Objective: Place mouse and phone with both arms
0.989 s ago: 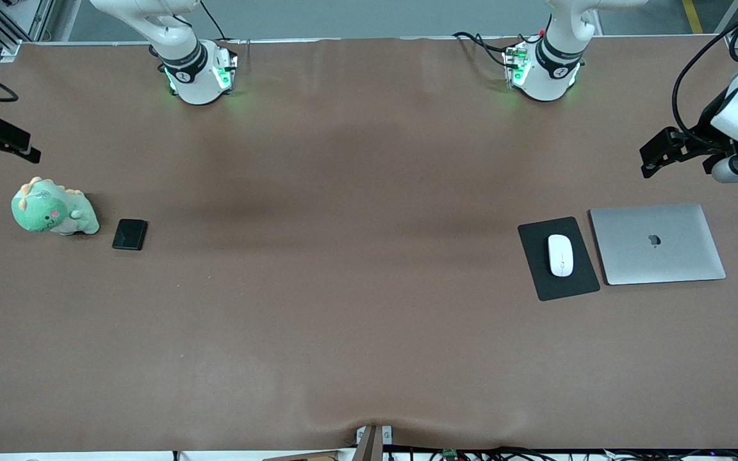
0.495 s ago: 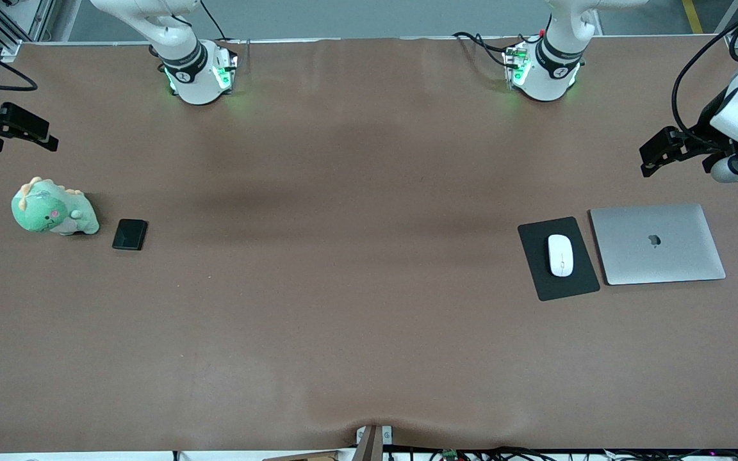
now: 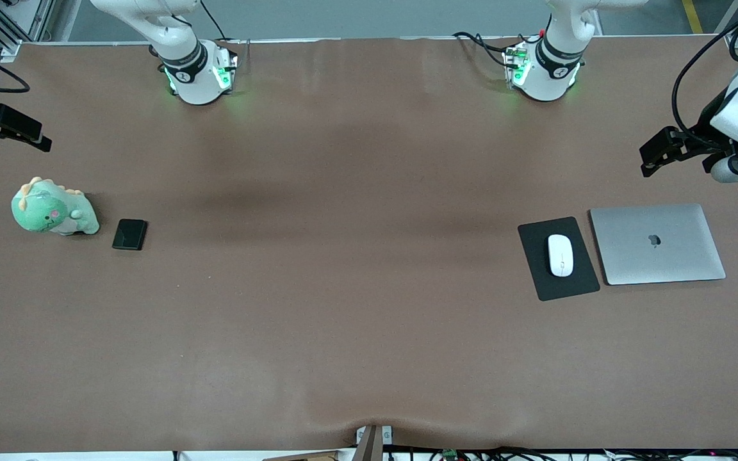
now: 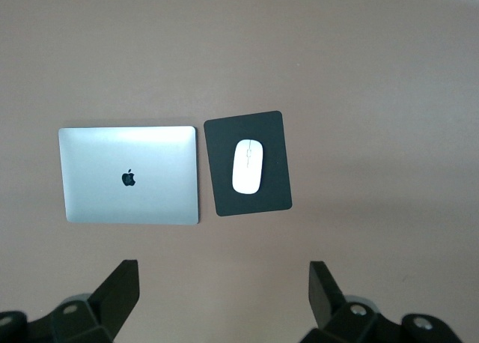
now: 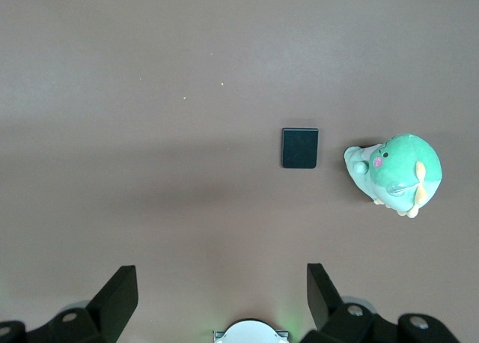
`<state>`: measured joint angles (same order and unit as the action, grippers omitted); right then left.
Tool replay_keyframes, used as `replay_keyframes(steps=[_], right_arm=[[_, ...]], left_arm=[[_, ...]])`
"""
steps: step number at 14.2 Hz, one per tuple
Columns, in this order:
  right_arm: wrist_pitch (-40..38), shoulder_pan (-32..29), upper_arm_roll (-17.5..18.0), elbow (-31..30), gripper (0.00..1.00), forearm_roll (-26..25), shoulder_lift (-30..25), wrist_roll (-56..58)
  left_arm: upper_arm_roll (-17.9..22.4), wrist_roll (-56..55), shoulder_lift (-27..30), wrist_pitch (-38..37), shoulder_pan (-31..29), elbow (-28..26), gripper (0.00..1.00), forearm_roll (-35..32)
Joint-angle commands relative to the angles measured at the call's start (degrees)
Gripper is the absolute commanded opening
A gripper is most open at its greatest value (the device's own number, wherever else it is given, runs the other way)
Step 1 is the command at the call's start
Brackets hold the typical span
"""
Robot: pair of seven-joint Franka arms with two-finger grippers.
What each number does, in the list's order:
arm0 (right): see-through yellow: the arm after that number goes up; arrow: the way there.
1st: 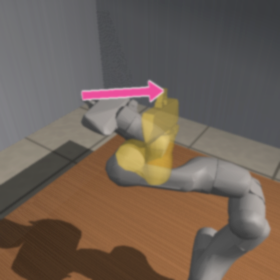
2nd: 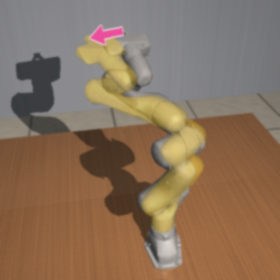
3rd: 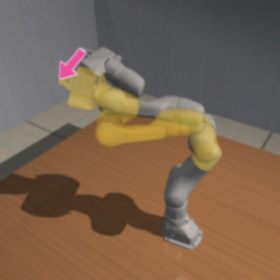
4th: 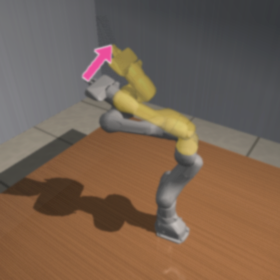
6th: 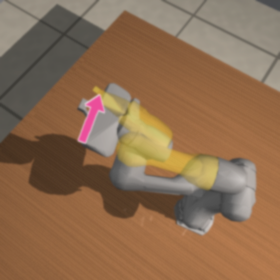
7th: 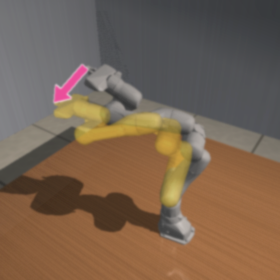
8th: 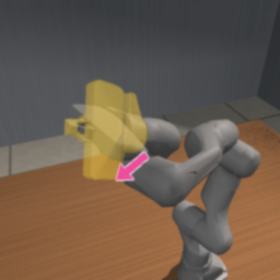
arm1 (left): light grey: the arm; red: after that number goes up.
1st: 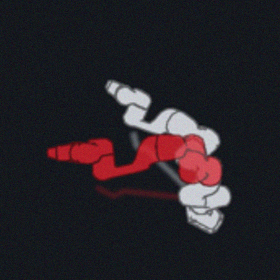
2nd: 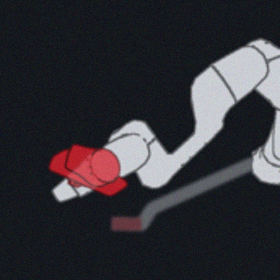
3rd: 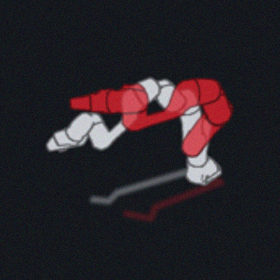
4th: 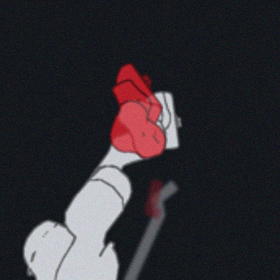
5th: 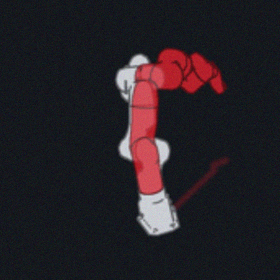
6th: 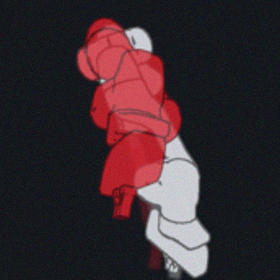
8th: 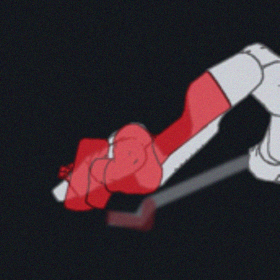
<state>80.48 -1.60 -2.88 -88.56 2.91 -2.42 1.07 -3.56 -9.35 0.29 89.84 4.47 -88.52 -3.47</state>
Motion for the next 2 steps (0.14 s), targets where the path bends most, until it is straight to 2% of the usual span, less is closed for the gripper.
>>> replay_keyframes(steps=[1,2], right_arm=[[0.0,0.4,-0.3,-1.4,1.0,-0.6,-1.7,0.1],[0.0,0.4,-0.3,-1.5,1.0,-0.6,-1.8,0.1]], left_arm=[[0.1,0.1,0.3,-1.1,-0.2,0.6,1.0,0.6],[0.1,0.1,0.3,-1.1,-0.2,0.6,1.0,0.7]])
